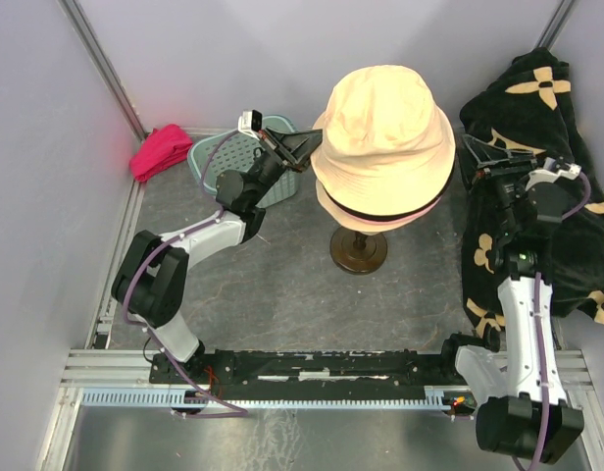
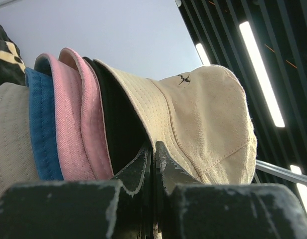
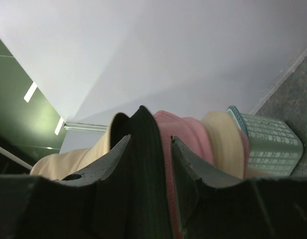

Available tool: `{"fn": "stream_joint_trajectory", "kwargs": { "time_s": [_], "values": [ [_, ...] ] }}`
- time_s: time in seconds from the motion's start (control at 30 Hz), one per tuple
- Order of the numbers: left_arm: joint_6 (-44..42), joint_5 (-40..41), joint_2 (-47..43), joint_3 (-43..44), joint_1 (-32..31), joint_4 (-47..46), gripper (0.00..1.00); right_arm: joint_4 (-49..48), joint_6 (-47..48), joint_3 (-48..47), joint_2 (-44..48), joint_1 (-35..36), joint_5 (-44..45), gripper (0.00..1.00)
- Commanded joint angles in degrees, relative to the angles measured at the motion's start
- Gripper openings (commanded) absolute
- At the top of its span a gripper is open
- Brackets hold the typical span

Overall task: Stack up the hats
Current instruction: Stack the hat on the hat.

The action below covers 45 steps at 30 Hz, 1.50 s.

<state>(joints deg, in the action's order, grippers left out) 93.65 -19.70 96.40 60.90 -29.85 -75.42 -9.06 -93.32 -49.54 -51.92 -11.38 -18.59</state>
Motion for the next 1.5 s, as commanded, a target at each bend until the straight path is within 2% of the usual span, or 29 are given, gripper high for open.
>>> {"fn": "stream_joint_trajectory", "kwargs": {
  "time_s": [0.0, 0.4, 0.57, 0.83, 1.13, 1.3, 1.47],
  "values": [
    [1.1, 0.2, -1.9, -1.4, 0.0, -0.5, 0.03, 4.5, 3.4, -4.9, 5.0, 0.0, 2.6, 0.45],
    [-3.6, 3.1, -7.0, -5.0, -0.4, 3.2, 0.03, 12.5, 4.1, -5.7, 11.2, 0.8, 2.5, 0.51],
    [-4.3, 3.3, -7.5, -4.6, -1.3, 3.7, 0.03, 11.4, 3.1, -5.5, 11.0, 1.8, -0.7, 0.52],
    [-5.7, 4.1, -7.8, -4.0, -2.5, 5.3, 0.03, 12.6, 3.5, -7.0, 10.6, 3.2, -1.7, 0.53],
    [-6.8, 4.2, -7.3, -2.9, -3.8, 6.2, 0.03, 9.6, 2.1, -7.1, 9.1, 4.2, -2.7, 0.52],
    [-6.9, 4.1, -6.8, -2.4, -4.5, 6.1, 0.03, 7.5, 0.5, -6.9, 8.2, 4.8, -3.0, 0.48],
    [-7.3, 4.1, -6.7, -2.1, -5.0, 6.6, 0.03, 5.7, -0.9, -6.8, 7.9, 5.2, -2.9, 0.34]
  ]
}}
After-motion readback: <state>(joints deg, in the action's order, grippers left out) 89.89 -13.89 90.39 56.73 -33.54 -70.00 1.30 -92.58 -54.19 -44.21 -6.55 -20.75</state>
